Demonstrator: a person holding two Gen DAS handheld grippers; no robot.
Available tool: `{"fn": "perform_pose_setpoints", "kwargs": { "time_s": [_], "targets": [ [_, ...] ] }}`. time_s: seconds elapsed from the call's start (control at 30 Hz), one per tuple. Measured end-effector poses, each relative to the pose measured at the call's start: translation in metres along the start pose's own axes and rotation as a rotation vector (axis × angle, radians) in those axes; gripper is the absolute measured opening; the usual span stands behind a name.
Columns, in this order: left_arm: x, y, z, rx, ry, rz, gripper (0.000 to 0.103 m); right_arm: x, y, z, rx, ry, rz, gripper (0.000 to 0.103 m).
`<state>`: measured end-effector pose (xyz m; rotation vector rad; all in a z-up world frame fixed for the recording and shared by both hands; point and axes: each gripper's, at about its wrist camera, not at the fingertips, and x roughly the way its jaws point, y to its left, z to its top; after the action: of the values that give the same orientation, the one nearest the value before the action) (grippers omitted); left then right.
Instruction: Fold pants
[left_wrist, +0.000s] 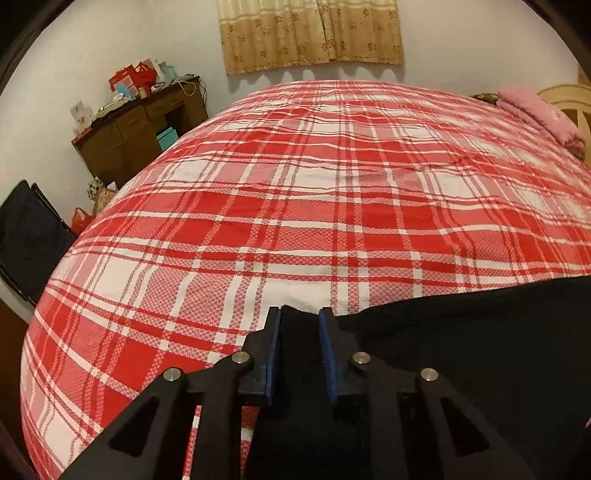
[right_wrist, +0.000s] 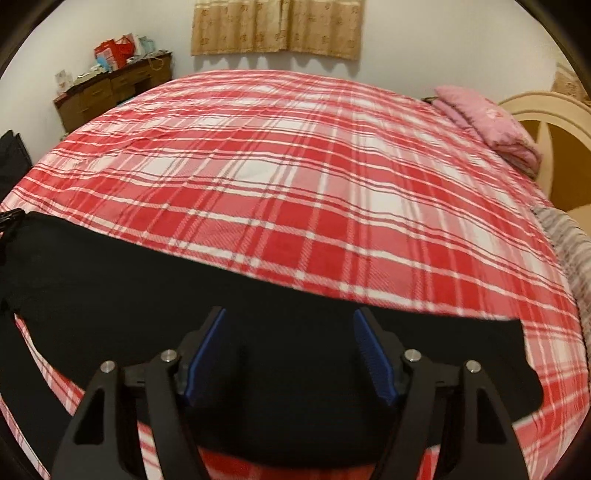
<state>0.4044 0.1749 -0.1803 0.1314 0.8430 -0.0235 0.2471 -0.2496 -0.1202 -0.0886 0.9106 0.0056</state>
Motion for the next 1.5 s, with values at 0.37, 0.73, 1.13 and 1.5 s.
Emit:
{"fn": "perform_pose_setpoints", "kwargs": {
  "time_s": [0.37,0.73,1.13,1.5],
  "targets": [
    [0.006,-0.001,0.001,0.011,0.013,-0.001,0.019,0.038,0.020,0.021,-0.171,0.057,0.118,0.071],
    [-0.015,0.002,0.003,0.047,-0.056,-0.023,0.008,0.045,0.046,0.019,-0.269,0.096,0.164,0.011],
    [-0.068,0.032,-0.003,-0.064,-0.176,-0.162,0.008,-0.046,0.053,0.008,-0.253,-0.104,0.102,0.009],
    [-0.138,0.068,-0.070,-0.161,-0.299,-0.319,0.006,-0.134,0.085,-0.072,-0.317,-0.275,0.176,0.009]
  ]
}}
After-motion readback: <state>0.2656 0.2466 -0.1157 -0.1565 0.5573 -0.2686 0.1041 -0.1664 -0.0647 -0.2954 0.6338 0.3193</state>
